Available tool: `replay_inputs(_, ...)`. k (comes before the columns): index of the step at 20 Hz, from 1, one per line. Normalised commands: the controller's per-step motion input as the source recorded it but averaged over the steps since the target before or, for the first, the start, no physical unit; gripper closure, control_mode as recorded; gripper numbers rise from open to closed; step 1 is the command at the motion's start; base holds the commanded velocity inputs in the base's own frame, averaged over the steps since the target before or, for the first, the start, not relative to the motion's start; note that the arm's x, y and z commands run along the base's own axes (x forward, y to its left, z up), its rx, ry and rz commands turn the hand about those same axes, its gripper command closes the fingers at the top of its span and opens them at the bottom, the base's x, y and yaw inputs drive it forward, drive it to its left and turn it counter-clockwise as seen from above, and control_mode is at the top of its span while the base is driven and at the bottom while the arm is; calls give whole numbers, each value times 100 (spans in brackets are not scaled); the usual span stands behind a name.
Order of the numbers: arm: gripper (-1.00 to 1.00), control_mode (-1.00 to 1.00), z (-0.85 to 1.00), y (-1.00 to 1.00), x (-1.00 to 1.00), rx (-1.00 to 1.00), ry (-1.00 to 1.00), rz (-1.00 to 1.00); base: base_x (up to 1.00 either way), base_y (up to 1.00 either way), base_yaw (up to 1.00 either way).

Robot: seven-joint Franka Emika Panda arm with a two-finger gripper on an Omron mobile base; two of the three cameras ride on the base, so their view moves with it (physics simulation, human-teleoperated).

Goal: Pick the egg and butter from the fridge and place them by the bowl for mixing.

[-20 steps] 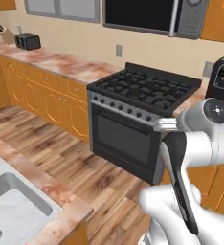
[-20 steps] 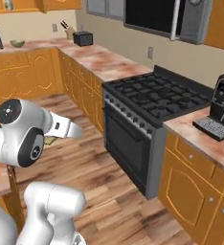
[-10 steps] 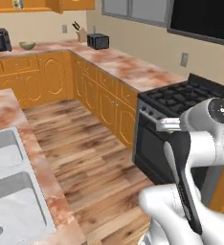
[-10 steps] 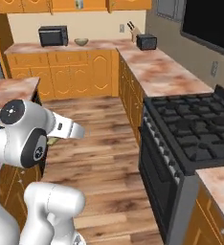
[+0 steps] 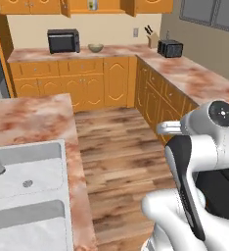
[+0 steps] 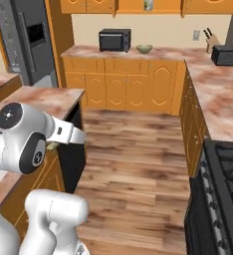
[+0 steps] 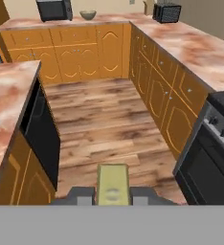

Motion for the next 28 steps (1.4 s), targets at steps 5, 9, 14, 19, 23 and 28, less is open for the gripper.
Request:
replay_inputs(5, 100, 100, 0, 0, 0, 0, 0, 0, 100, -69, 16)
replay_inputs(9, 100, 100, 0, 0, 0, 0, 0, 0, 100, -94, 17)
replay_inputs(14, 100, 100, 0, 0, 0, 0, 0, 0, 100, -34, 17)
replay_inputs(19, 100, 100, 0, 0, 0, 0, 0, 0, 100, -17, 12)
replay_inputs(23, 100, 100, 0, 0, 0, 0, 0, 0, 100, -39, 8)
replay_inputs(28, 100, 100, 0, 0, 0, 0, 0, 0, 100, -53, 3)
